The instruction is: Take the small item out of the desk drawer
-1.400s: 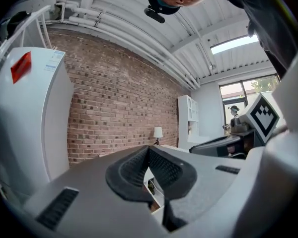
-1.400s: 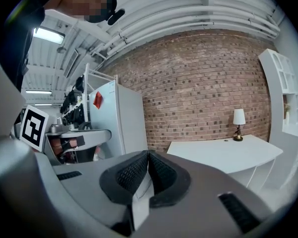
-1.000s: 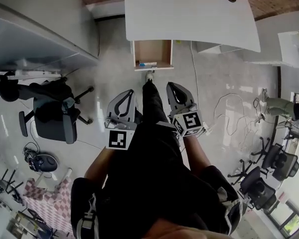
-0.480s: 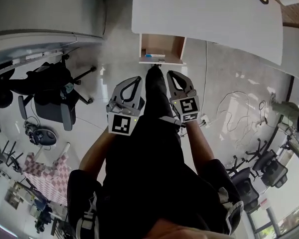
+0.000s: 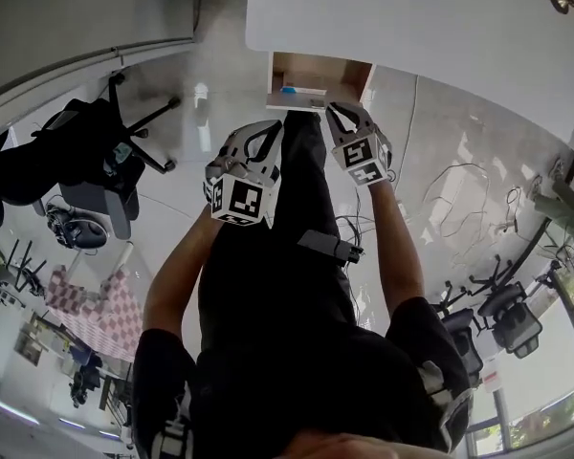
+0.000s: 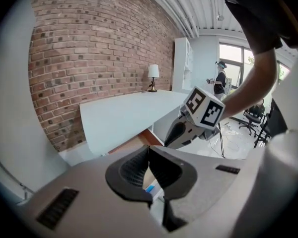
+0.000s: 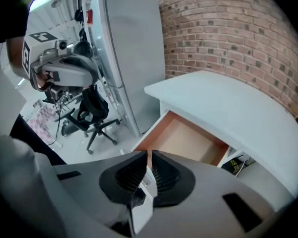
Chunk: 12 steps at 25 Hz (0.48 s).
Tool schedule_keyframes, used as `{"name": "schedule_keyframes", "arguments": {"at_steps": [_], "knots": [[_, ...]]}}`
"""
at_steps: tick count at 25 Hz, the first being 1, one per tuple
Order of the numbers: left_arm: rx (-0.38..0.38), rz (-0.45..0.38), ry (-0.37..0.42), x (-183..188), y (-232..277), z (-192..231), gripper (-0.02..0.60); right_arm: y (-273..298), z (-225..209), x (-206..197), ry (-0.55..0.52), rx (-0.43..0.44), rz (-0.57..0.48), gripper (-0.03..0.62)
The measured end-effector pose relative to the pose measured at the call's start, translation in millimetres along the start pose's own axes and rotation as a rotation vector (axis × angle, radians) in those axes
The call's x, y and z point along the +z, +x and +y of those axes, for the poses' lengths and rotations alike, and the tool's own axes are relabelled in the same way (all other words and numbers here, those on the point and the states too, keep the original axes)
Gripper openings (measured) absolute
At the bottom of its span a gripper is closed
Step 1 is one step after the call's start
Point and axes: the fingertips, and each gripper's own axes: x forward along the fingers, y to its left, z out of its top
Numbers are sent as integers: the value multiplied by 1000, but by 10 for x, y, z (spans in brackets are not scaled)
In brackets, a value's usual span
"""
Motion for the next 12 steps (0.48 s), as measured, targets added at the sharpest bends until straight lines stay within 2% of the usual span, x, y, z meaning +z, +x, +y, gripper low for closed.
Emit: {"name": "schedule_keyframes", "arguments": {"at_steps": [7,12], "knots": [[-51,61,24,-416,610,-11,9,857,-223,-706,-80,77,150,31],[-74,105,30,-741,961,8,9,1326,-291,-1057,-137,125,241,31]]}}
